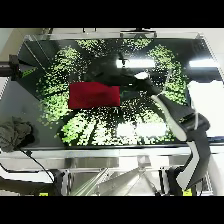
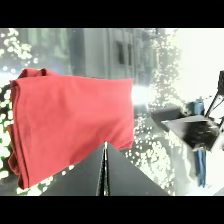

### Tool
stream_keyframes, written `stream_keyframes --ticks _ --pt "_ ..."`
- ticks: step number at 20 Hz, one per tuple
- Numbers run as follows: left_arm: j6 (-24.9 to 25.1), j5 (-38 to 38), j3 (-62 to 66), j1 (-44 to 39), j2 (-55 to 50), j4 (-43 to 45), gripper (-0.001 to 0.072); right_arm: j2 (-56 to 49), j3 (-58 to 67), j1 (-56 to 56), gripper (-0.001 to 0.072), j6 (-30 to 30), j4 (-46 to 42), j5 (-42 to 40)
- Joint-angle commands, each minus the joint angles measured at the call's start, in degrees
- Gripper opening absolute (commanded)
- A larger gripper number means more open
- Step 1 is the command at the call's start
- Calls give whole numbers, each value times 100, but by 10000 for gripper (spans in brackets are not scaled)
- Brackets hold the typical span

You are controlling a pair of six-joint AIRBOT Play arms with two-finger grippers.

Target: Fold the shirts.

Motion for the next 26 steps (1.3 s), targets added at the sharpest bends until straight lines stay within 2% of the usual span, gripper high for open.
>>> stream_keyframes --ticks 1,2,3,7,12,18,19,21,22,23,24,25,26 --pt "39 57 -2 4 -2 -107 8 175 2 -872 657 2157 -3082 782" --pt "81 74 -2 7 -2 -107 8 107 2 -975 664 2400 -3456 859" --pt "98 83 -2 7 -2 -105 8 9 0 -1038 704 2503 -3589 918" --pt "162 94 -2 7 -2 -98 8 -402 2 -990 704 2494 -3394 883" --pt "210 199 -2 7 -2 -96 8 -765 2 -962 704 2144 -2498 868" --pt "271 256 -2 7 -2 -96 8 -940 9 -570 687 1878 -1799 411" --pt "295 256 -2 7 -2 -98 8 -944 57 -494 583 1816 -1714 393" --pt "308 254 -2 7 -2 -96 8 -944 208 -369 530 1823 -1718 389" --pt "310 254 -2 4 -2 -96 8 -944 286 -330 442 1823 -1718 391" --pt "310 245 -2 7 -2 -96 8 -944 339 -304 420 1823 -1718 372" --pt "313 225 -2 4 -2 -94 8 -944 369 -289 320 1827 -1700 372" --pt "313 199 -2 7 -2 -94 8 -944 385 -275 140 1827 -1655 378" --pt "315 186 -2 7 -2 -92 8 -942 391 -258 20 1825 -1598 372"
